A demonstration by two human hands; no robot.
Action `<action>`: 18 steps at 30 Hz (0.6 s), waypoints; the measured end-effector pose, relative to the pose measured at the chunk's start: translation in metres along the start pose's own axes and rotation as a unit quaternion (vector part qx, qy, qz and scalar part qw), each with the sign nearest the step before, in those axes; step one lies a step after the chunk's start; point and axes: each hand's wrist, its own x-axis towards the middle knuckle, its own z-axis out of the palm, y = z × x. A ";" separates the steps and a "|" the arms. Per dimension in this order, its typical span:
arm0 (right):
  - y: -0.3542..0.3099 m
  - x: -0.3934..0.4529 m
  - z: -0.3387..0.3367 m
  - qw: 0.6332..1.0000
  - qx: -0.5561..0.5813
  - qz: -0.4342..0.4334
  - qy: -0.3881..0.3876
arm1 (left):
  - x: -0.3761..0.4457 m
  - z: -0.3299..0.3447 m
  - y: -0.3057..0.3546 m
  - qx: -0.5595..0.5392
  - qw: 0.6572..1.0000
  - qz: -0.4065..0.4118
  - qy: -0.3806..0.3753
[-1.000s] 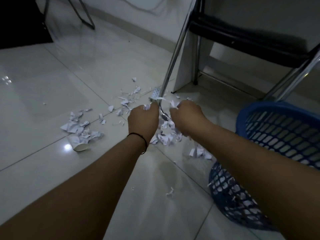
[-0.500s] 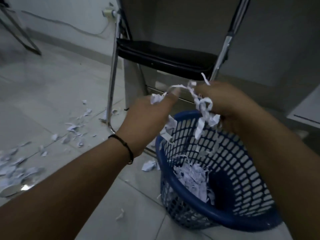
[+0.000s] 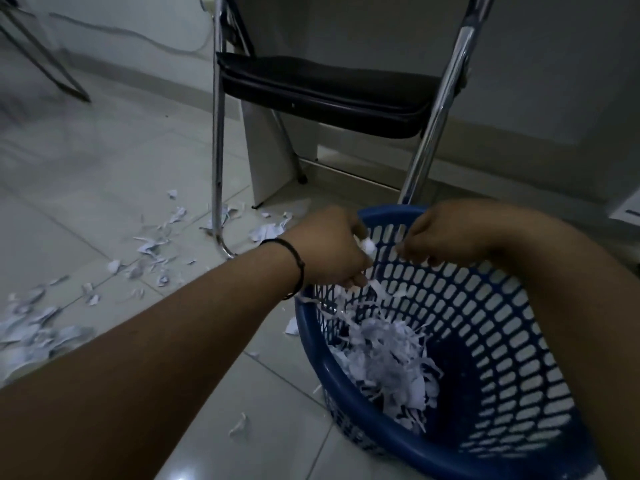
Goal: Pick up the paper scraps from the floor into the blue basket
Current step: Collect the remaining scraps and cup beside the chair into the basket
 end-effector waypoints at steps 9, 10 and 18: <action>-0.009 0.029 -0.021 0.999 0.054 -0.002 -0.009 | 0.008 -0.027 -0.004 0.124 0.986 0.093 0.054; -0.011 0.032 -0.023 0.998 0.054 -0.011 -0.009 | 0.009 -0.031 -0.006 0.135 0.984 0.097 0.058; -0.033 0.050 -0.045 0.998 0.027 -0.056 -0.028 | 0.014 -0.075 -0.012 0.206 0.976 -0.026 -0.066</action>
